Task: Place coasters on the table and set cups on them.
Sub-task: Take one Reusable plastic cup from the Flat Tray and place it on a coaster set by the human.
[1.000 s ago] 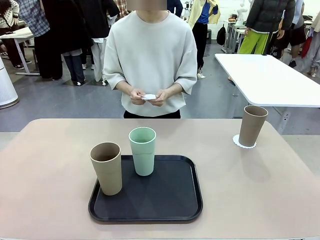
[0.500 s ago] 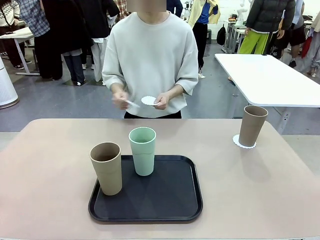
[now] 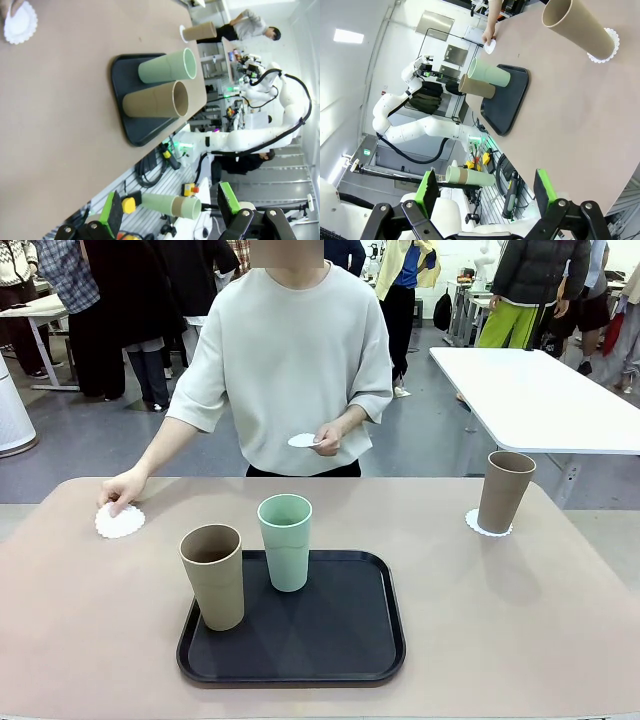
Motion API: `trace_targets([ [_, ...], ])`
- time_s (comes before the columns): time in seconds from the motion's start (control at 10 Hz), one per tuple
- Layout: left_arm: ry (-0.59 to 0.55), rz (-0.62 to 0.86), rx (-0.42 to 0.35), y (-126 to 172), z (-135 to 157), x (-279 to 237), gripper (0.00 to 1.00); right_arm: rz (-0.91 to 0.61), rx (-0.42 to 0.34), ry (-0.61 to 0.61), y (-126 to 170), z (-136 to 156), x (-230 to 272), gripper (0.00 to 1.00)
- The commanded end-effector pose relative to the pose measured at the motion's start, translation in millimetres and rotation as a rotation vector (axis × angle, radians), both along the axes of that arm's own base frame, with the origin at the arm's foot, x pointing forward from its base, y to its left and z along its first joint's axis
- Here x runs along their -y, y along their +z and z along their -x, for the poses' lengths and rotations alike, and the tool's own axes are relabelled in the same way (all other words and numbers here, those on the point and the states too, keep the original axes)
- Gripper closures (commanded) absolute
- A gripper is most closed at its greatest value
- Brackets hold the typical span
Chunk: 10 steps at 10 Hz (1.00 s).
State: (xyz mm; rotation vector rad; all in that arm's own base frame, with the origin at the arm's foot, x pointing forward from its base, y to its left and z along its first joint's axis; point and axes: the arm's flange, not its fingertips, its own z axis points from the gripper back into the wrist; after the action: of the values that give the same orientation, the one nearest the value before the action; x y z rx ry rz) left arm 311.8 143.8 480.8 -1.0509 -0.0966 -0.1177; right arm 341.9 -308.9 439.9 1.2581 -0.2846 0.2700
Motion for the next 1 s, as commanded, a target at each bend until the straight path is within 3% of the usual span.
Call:
trace_targets([
  [0.0,-0.004,0.010,0.008,1.1,1.4,-1.1,0.00,-0.005,0.008,-0.009,0.3,1.6,-1.9,0.00],
  [0.6,0.000,0.000,0.000,0.0,0.0,0.0,0.00,-0.005,0.008,-0.009,0.3,1.6,-1.9,0.00],
  [0.7,-0.047,-0.148,0.154,9.1,-19.0,0.5,0.00,-0.005,0.008,-0.009,0.3,1.6,-1.9,0.00],
  [0.8,-0.108,-0.233,0.240,19.7,-33.9,8.7,0.00,-0.005,0.008,-0.009,0.3,1.6,-1.9,0.00],
  [0.9,-0.144,-0.418,0.363,29.7,-46.4,21.4,0.00,-0.005,0.008,-0.009,0.3,1.6,-1.9,0.00],
])
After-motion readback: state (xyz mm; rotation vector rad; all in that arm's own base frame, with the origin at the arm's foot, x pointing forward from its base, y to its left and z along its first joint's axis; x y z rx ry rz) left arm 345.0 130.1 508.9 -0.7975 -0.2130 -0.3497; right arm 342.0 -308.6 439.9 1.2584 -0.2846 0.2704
